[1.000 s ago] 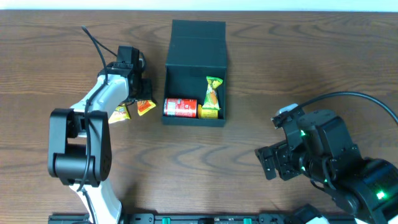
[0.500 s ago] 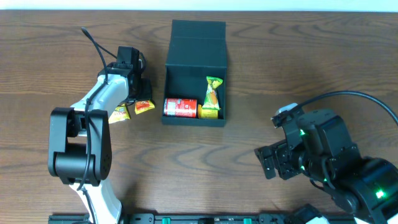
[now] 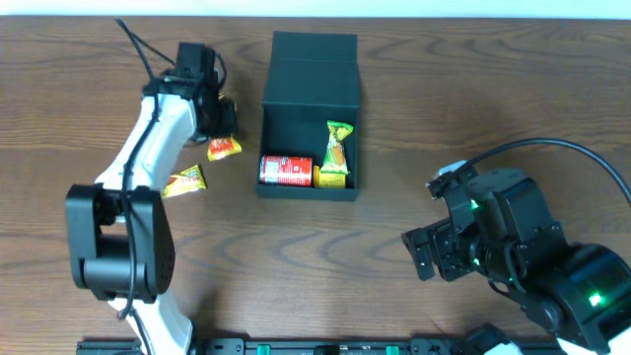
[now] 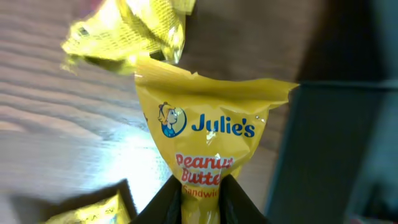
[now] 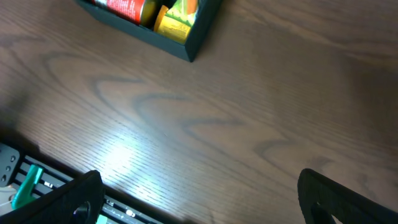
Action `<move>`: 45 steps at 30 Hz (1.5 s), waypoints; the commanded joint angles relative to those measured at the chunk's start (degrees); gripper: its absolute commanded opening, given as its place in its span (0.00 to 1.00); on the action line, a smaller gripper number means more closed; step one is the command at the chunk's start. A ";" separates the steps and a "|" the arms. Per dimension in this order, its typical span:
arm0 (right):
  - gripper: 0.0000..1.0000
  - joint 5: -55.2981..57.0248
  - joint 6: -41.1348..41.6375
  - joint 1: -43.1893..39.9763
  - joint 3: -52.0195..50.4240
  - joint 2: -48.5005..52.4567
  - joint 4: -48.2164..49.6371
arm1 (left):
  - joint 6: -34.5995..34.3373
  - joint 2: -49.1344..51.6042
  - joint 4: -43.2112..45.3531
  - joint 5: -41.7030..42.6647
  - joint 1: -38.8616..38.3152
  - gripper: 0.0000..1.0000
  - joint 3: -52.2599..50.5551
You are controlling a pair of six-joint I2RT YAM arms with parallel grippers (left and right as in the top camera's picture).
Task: Pack container
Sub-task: 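Lift the Julie's pack with the left gripper toward the box, then lower the Julie's pack into the box and open the left gripper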
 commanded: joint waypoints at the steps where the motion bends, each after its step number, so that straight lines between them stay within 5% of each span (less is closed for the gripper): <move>1: 0.99 3.23 -0.61 -0.26 2.58 -1.64 -0.33 | -0.98 -2.71 -1.95 0.22 -1.95 0.20 4.22; 11: 0.99 4.68 -0.57 -0.26 5.79 -8.35 -2.25 | -9.16 -3.93 -1.20 0.15 -12.33 0.20 8.28; 24: 0.99 4.63 -0.59 -0.26 5.79 -9.11 -4.46 | -11.04 0.28 3.63 -5.66 -23.30 0.23 8.22; 36: 0.99 4.66 -0.59 -0.26 5.79 -9.11 -5.70 | -12.09 3.10 0.70 -12.00 -23.98 0.19 8.20; 40: 0.99 4.66 -0.59 -0.26 5.79 -9.11 -5.70 | -12.00 3.32 1.20 -15.32 -23.43 0.06 8.04; 45: 0.99 4.66 -0.59 -0.26 5.79 -9.11 -5.81 | -11.28 6.08 1.60 -13.77 -22.08 0.06 8.04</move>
